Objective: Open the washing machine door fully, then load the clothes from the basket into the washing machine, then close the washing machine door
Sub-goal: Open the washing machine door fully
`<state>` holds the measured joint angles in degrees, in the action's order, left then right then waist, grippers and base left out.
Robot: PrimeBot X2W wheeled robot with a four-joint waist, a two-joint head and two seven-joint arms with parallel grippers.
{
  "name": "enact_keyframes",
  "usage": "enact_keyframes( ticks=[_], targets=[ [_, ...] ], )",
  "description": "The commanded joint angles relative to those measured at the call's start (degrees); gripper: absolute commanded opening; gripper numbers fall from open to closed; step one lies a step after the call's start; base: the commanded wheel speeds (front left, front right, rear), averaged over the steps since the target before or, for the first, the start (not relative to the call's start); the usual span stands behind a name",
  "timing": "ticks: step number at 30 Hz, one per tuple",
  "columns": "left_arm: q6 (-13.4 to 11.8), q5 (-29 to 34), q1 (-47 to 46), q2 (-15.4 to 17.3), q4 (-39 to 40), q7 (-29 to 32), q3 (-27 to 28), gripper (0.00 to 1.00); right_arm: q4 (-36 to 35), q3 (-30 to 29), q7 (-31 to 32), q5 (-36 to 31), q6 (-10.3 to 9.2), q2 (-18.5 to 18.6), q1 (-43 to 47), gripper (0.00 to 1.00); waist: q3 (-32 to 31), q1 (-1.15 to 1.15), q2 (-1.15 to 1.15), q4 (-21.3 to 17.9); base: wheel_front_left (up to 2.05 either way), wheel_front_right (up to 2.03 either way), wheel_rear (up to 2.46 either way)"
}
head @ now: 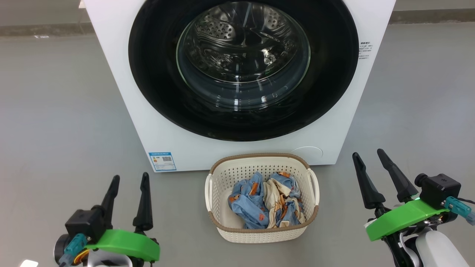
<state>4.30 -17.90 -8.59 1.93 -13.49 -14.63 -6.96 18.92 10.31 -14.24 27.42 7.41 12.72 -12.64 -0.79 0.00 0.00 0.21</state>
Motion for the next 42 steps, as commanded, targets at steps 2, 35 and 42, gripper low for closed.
enact_keyframes(
  ticks=[2, 35, 42],
  targets=[
    [0.1, 0.7, -2.3, 0.9, 1.1, -0.4, 2.0, 1.00, -1.2, 1.5, -0.8, -0.6, 0.08, 0.7, -2.1, 1.00, 0.0, 0.00, 0.00, 0.0, 0.00, 0.00, 0.00],
    [0.6, 0.2, -1.9, 0.9, 1.8, -0.4, 2.4, 1.00, -1.3, 1.1, -0.8, -0.5, 0.08, 0.4, -1.9, 1.00, 0.4, 0.00, 0.00, -0.2, 0.81, 0.81, -1.62],
    [0.6, 0.2, -2.0, 0.9, 1.6, -0.4, 2.3, 1.00, -1.1, 1.1, -0.8, -0.5, 0.08, 0.4, -2.0, 1.00, 0.4, 0.00, 0.00, -0.2, 0.27, 0.27, -0.54]
  ],
)
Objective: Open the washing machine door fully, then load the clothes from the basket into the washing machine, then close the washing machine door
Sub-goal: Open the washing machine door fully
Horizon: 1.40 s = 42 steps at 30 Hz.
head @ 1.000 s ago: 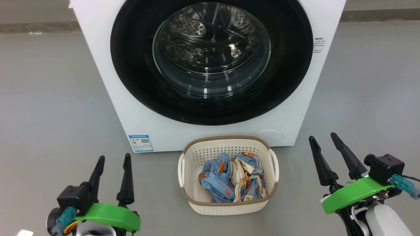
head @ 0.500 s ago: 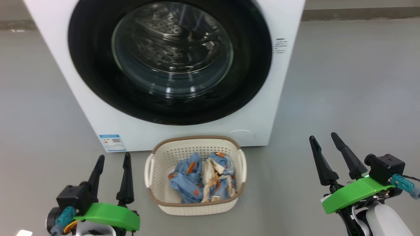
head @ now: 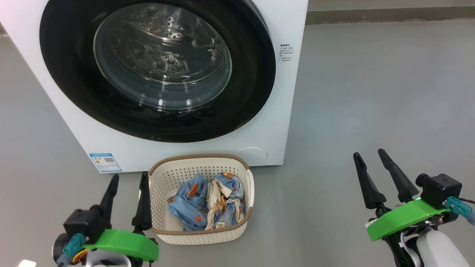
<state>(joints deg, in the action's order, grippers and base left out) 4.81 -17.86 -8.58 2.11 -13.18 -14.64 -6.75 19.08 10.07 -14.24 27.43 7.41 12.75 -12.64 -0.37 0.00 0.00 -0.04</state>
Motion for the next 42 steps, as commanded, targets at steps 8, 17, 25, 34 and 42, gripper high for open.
enact_keyframes(
  ticks=[8, 17, 25, 34, 42],
  targets=[
    [0.0, 0.3, -2.0, 0.8, 1.1, -0.4, 2.0, 1.00, -1.3, 1.3, -0.8, -0.5, 0.08, 0.4, -1.8, 1.00, -0.1, 0.00, 0.00, 0.1, 0.00, 0.00, 0.00],
    [-0.3, 0.5, -2.0, 0.8, 1.0, -0.4, 2.0, 1.00, -1.0, 1.3, -0.8, -0.4, 0.08, 0.5, -2.0, 1.00, -0.1, 0.00, 0.00, 0.1, 0.00, 0.00, 0.00],
    [-0.6, 0.6, -2.0, 0.8, 0.6, -0.4, 2.0, 1.00, -0.4, 1.4, -0.8, -0.2, 0.08, 0.6, -2.1, 1.00, 0.0, 0.00, 0.00, 0.2, 0.00, 0.00, 0.00],
    [-2.1, 0.4, -2.1, 0.8, -0.2, -0.4, 1.9, 1.00, -0.1, 1.2, -0.8, 0.0, 0.08, 0.6, -2.2, 1.00, 0.3, 0.00, 0.00, 0.4, 0.00, 0.00, 0.00],
    [-2.9, 0.3, -2.6, 0.8, -0.2, -0.4, 1.8, 1.00, 0.1, 1.2, -0.8, 0.1, 0.08, 1.1, -2.8, 1.00, 1.0, 0.00, 0.00, 0.7, 0.00, 0.00, 0.00]
  ],
)
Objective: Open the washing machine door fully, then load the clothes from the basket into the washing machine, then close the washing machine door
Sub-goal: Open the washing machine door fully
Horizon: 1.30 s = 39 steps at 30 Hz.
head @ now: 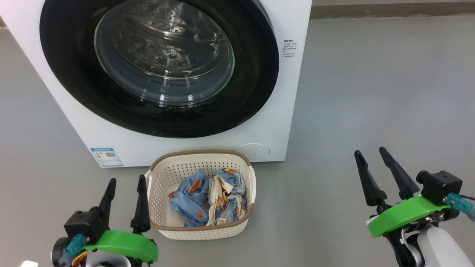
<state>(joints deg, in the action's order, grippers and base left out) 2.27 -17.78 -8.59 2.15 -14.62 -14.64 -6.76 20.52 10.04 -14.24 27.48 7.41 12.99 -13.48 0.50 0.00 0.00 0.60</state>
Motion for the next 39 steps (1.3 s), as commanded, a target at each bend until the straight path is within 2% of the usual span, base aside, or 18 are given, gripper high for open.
enact_keyframes(
  ticks=[1, 14, 15, 16, 17, 18, 19, 26, 32, 35, 39],
  targets=[
    [-0.3, 0.3, -2.7, 0.7, 1.3, -0.4, 1.8, 1.00, -1.2, 1.2, -0.8, 0.1, 0.08, 0.9, -2.2, 1.00, 0.3, 0.00, 0.00, 0.1, 0.00, 0.00, 0.00],
    [-0.1, 1.4, -4.3, 0.7, 2.9, -0.4, 1.2, 1.00, -0.5, -0.3, -0.8, 2.0, 0.08, 3.9, -6.8, 1.00, 4.7, 0.00, 0.00, 1.7, 0.00, 0.00, 0.00],
    [0.0, 1.5, -4.4, 0.7, 3.0, -0.4, 1.0, 1.00, -0.5, -0.5, -0.8, 2.5, 0.08, 4.2, -7.3, 0.77, 5.1, 0.00, 0.00, 1.9, 0.00, 0.00, 0.00],
    [0.0, 1.5, -4.6, 0.7, 3.1, -0.4, 0.9, 1.00, -0.5, -0.6, -0.8, 3.2, 0.08, 4.4, -7.7, 0.49, 5.6, 0.00, 0.00, 2.2, 0.00, 0.00, 0.00],
    [0.1, 1.5, -4.8, 0.7, 3.2, -0.4, 0.7, 1.00, -0.4, -0.8, -0.8, 3.7, 0.08, 4.7, -8.2, 0.31, 6.0, 0.00, 0.00, 2.5, 0.00, 0.00, 0.00],
    [0.2, 1.5, -5.0, 0.7, 3.4, -0.4, 0.5, 1.00, -0.4, -1.0, -0.8, 4.1, 0.08, 5.1, -8.6, 0.08, 6.5, 0.00, 0.00, 2.8, 0.00, 0.00, 0.00],
    [0.2, 1.5, -5.2, 0.7, 3.6, -0.4, 0.4, 1.00, -0.4, -1.2, -0.8, 4.6, 0.08, 5.4, -9.1, 0.00, 6.9, 0.00, 0.00, 3.1, 0.00, 0.00, 0.00],
    [-0.3, 1.6, -5.9, 0.7, 4.9, -0.4, -0.8, 1.00, 0.0, -2.8, -0.8, 9.0, 0.08, 7.7, -12.3, 0.00, 9.7, 0.00, 0.00, 5.5, 0.00, 0.00, 0.00],
    [-0.3, 1.6, -6.5, 0.7, 5.7, -0.4, -1.6, 1.00, 0.2, -3.2, -0.8, 16.4, 0.08, 10.5, -16.2, 0.00, 11.6, 0.00, 0.00, 7.1, 0.00, 0.00, 0.00],
    [-0.4, 1.4, -6.7, 0.7, 6.3, -0.4, -2.1, 1.00, 0.9, -2.4, -0.8, 21.2, 0.08, 12.6, -18.3, 0.00, 12.4, 0.00, 0.00, 7.8, 0.00, 0.00, 0.00],
    [-0.6, 1.1, -7.0, 0.7, 7.0, -0.4, -2.9, 1.00, 1.4, -1.8, 0.4, 31.9, 0.08, 14.7, -22.1, 0.00, 13.8, 0.00, 0.00, 8.5, 0.00, 0.00, 0.00]
  ],
)
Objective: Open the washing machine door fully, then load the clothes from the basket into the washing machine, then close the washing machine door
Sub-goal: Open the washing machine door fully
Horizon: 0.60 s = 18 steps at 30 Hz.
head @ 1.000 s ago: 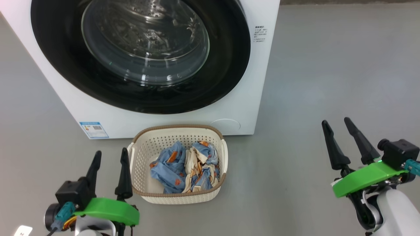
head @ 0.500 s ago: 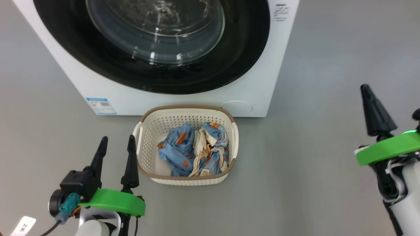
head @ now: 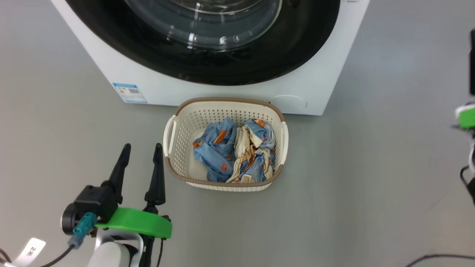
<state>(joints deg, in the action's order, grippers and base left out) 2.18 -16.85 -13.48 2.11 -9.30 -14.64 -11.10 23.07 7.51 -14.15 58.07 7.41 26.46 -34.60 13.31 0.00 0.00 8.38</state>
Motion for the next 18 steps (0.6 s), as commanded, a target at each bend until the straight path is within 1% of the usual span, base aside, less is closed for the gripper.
enact_keyframes(
  ticks=[1, 2, 6, 9, 13, 18],
  targets=[
    [-0.6, 0.0, -2.3, 0.8, 1.9, -0.4, 1.3, 1.00, -1.0, 0.5, 0.8, 4.2, 0.08, 1.7, -2.0, 0.00, 1.5, 0.00, 0.00, 0.9, 0.00, 0.00, 0.00],
    [-0.6, 0.0, -2.3, 0.8, 1.9, -0.4, 1.3, 1.00, -1.0, 0.5, 0.8, 4.2, 0.08, 1.7, -2.0, 0.00, 1.5, 0.00, 0.00, 0.9, 0.00, 0.00, 0.00],
    [-1.0, -0.7, -2.9, 0.8, 2.6, -0.4, 0.7, 1.00, 0.6, -0.6, 4.8, 14.9, 0.08, 3.4, -5.9, 0.00, 3.1, 0.00, 0.00, 1.6, 0.00, 0.00, 0.00],
    [-1.4, -1.0, -3.4, 0.8, 3.1, -0.4, 0.1, 1.00, 1.9, -0.4, 8.1, 19.7, 0.08, 4.7, -8.5, 0.00, 4.4, 0.00, 0.00, 2.0, 0.00, 0.00, 0.00],
    [-1.8, -1.3, -4.1, 0.8, 3.6, -0.4, -0.5, 1.00, 3.0, -0.5, 13.2, 25.6, 0.08, 5.9, -12.1, 0.00, 6.2, 0.00, 0.00, 2.7, 0.00, 0.00, 0.00],
    [-2.5, -1.4, -4.8, 0.8, 4.3, -0.4, -1.2, 1.00, 2.1, -0.2, 19.4, 30.4, 0.08, 6.9, -16.3, 0.00, 8.5, 0.00, 0.00, 3.4, 0.00, 0.00, 0.00]
  ],
)
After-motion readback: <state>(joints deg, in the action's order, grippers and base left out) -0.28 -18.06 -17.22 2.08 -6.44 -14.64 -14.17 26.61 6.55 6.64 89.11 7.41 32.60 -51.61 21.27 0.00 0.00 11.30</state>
